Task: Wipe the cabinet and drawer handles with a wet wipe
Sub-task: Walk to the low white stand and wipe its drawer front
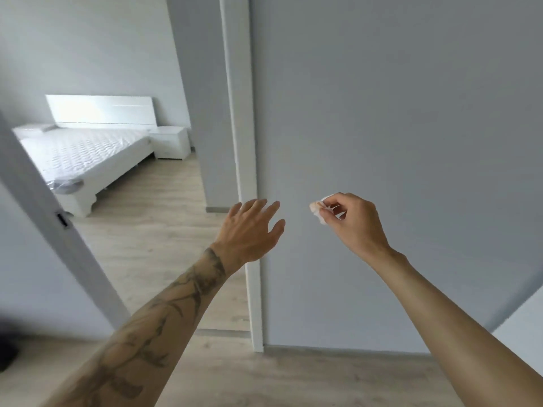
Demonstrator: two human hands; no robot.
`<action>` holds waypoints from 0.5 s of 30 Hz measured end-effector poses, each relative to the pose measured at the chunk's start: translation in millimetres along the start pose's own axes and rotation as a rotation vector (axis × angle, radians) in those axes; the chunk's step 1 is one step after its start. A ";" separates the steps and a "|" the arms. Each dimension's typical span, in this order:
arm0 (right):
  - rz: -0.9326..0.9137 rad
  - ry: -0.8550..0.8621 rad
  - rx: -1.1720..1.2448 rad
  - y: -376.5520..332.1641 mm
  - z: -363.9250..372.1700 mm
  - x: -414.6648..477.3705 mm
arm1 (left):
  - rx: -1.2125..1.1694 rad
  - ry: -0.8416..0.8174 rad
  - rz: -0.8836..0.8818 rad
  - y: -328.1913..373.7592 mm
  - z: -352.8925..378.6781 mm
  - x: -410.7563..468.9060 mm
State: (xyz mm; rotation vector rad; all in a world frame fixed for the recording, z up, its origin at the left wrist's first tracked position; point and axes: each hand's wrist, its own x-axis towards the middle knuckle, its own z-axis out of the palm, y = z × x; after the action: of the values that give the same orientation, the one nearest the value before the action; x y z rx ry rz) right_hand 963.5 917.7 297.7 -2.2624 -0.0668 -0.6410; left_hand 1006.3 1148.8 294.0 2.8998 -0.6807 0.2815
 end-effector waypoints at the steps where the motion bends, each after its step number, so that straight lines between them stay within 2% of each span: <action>1: -0.018 -0.037 0.023 -25.4 27.6 -5.3 | 0.007 0.001 -0.038 -30.5 -7.4 -24.9; 15: -0.378 -0.422 0.210 -360.7 396.5 -74.3 | 0.091 0.043 -0.570 -411.2 -96.0 -334.0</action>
State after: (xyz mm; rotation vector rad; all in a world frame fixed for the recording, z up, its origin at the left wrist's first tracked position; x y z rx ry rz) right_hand 981.3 1458.1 275.3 -2.1566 -0.7469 -0.3145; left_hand 884.5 1672.8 273.3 3.0016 0.1808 0.3018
